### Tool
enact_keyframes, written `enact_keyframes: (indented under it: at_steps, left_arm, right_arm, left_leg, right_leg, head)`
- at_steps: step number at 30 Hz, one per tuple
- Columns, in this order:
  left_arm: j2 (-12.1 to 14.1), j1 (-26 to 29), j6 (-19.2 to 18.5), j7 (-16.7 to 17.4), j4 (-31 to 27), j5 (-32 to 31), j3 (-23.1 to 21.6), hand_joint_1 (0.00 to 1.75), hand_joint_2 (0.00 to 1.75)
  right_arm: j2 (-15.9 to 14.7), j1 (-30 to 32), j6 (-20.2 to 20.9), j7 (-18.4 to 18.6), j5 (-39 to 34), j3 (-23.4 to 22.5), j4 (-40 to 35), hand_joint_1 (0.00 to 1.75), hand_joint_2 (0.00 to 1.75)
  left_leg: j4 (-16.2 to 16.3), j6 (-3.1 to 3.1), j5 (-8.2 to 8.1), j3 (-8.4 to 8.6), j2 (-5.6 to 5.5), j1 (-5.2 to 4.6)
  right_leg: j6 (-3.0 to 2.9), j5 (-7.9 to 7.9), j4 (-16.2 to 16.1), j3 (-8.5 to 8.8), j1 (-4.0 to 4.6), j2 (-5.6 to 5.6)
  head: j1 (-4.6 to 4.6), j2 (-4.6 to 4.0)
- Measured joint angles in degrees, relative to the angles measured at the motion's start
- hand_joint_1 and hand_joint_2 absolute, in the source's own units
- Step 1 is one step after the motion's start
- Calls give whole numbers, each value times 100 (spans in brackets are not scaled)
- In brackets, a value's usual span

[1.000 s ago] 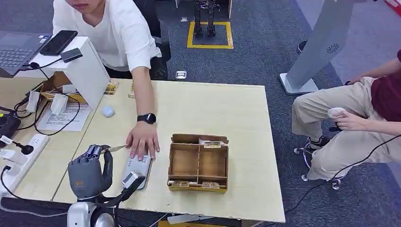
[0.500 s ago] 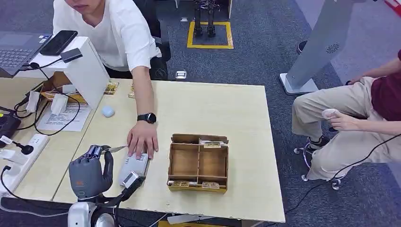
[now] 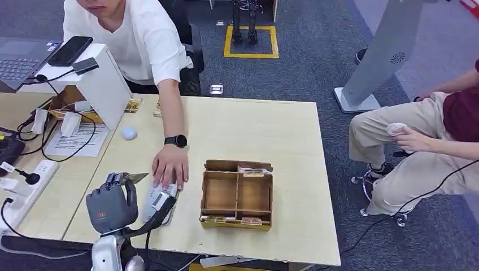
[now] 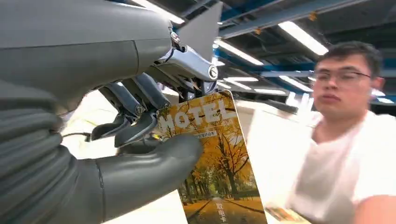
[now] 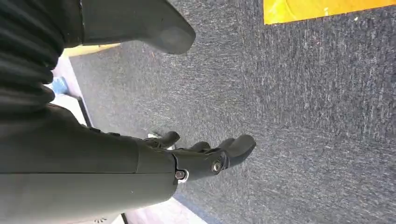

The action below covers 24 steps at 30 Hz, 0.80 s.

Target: Pass the card to the sensor for recognition and then transmit it.

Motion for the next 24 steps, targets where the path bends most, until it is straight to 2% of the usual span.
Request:
enact_keyframes:
  at_steps: [4,10,13,18,24]
  left_arm:
    - [353,-106,0,444,234,-2,-527,175,175]
    - [683,-369,-2,1171,787,-2,-1364,175,175]
    - [753,-432,0,1166,828,-2,-1593,175,175]
    - [823,-493,0,944,817,-2,-1595,175,175]
    - [879,-506,0,902,806,-2,-1595,175,175]
  right_arm:
    - [0,1,-2,2,2,2,0,0,175]
    - [-20,-24,15,0,-11,72,0,0,175]
    - [-28,-25,15,0,-11,103,0,0,175]
    - [-33,-26,22,0,-11,114,0,0,175]
    - [-35,-28,24,0,-2,118,0,0,175]
  left_leg:
    - [0,0,0,0,-1,0]
    - [0,1,1,-2,-2,-1]
    - [0,1,1,-1,-1,-1]
    - [0,0,0,-2,-1,0]
    - [0,0,0,-2,-1,0]
  right_leg:
    - [0,0,-1,0,-1,0]
    - [1,1,-1,1,-1,-2]
    - [1,1,0,1,-1,0]
    - [0,1,0,0,0,-1]
    - [0,1,0,0,0,-1]
  head:
    - [0,-2]
    - [0,0]
    - [2,-2]
    - [0,-2]
    - [0,0]
